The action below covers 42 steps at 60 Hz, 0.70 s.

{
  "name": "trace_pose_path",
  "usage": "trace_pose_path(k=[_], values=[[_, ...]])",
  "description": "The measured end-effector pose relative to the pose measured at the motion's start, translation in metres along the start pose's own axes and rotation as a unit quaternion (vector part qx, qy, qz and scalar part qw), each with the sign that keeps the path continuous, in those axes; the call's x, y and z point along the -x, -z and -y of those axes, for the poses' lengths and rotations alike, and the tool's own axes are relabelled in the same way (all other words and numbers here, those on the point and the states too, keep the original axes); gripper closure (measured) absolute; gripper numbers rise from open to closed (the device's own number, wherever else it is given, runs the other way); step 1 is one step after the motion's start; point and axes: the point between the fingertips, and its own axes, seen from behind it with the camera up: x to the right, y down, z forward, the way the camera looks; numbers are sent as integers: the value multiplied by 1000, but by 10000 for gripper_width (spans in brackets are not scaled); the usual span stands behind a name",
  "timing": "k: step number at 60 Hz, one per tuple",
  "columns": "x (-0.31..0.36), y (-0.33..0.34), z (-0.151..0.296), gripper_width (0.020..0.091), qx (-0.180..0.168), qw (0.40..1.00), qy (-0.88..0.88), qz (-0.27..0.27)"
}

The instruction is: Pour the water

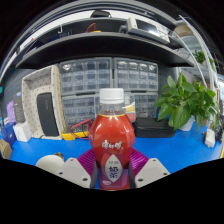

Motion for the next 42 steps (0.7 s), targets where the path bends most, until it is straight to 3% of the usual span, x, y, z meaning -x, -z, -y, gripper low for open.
trace_pose_path(k=[4, 6, 13, 28, 42], values=[[-1, 0, -3, 573, 9, 1000, -13, -7], [-3, 2, -7, 468, 18, 1000, -17, -12], [-7, 23, -19, 390, 42, 999, -13, -23], [1, 115, -45, 397, 83, 996, -1, -32], [47, 198, -18, 396, 82, 997, -8, 3]])
